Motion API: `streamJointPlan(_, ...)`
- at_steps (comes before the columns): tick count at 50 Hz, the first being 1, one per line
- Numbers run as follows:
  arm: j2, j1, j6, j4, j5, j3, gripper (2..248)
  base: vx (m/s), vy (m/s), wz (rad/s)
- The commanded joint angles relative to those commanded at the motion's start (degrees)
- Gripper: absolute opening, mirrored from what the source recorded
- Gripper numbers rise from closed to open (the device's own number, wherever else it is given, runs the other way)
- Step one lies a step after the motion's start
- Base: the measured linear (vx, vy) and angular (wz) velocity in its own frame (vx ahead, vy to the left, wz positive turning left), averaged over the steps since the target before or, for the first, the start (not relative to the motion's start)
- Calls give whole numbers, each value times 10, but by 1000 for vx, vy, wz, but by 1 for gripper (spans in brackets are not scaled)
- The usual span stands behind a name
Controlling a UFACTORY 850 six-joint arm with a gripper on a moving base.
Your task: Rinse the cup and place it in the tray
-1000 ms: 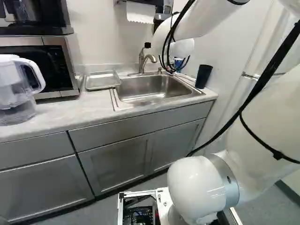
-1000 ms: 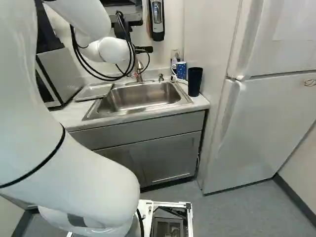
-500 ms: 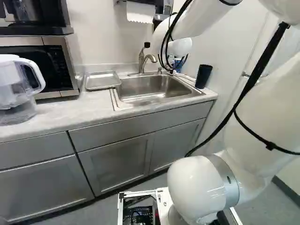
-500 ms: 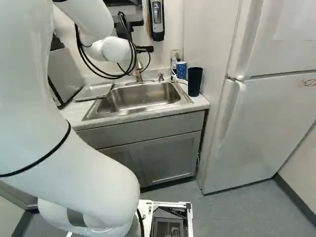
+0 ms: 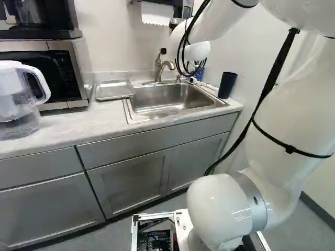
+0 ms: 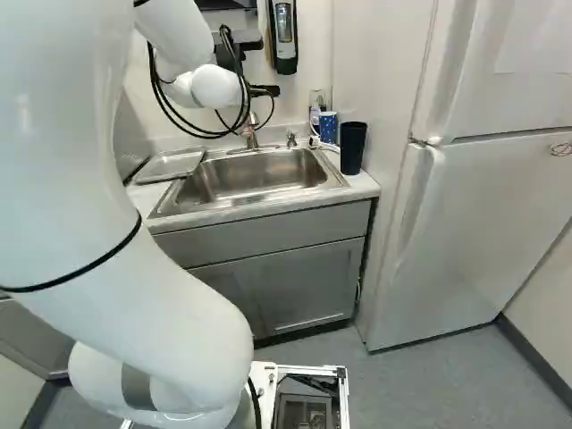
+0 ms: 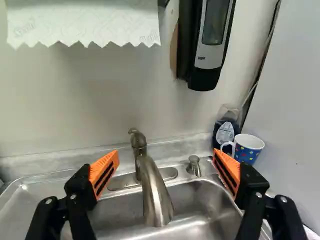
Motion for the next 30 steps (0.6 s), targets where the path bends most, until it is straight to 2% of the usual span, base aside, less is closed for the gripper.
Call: streamJointPlan(30,-66,-2,0,0,-41,-68,247,0,0,0)
